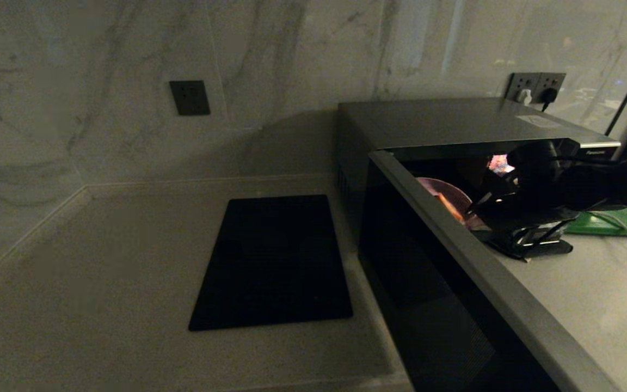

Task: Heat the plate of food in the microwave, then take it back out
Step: Put the plate in the microwave oven

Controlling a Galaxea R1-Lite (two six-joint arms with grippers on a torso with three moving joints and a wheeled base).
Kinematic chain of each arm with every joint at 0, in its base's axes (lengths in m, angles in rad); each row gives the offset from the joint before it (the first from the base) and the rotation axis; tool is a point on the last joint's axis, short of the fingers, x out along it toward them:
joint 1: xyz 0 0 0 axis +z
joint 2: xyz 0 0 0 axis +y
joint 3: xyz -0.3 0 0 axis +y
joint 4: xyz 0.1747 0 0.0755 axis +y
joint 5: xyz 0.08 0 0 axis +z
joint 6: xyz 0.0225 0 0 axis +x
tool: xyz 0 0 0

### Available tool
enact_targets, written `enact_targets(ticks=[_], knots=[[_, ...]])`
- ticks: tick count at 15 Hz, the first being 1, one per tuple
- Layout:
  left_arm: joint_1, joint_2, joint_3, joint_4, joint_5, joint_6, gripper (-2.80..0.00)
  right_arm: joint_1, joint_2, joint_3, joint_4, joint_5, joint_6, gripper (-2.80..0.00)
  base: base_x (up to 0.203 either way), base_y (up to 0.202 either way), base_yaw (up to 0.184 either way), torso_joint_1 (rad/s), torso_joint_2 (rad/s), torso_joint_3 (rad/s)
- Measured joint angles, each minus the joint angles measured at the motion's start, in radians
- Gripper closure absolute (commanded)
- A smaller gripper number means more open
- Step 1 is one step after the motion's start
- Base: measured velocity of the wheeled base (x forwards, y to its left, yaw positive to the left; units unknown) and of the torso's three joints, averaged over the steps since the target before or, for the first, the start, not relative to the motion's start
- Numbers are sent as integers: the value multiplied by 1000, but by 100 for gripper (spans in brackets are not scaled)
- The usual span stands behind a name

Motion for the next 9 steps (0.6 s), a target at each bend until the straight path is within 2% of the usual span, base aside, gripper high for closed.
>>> enact_targets(ticks=[9], knots=[[0, 0, 0, 0, 0, 0, 0, -7, 45, -23, -11, -2, 1, 0, 0, 0, 0, 0, 0, 0]])
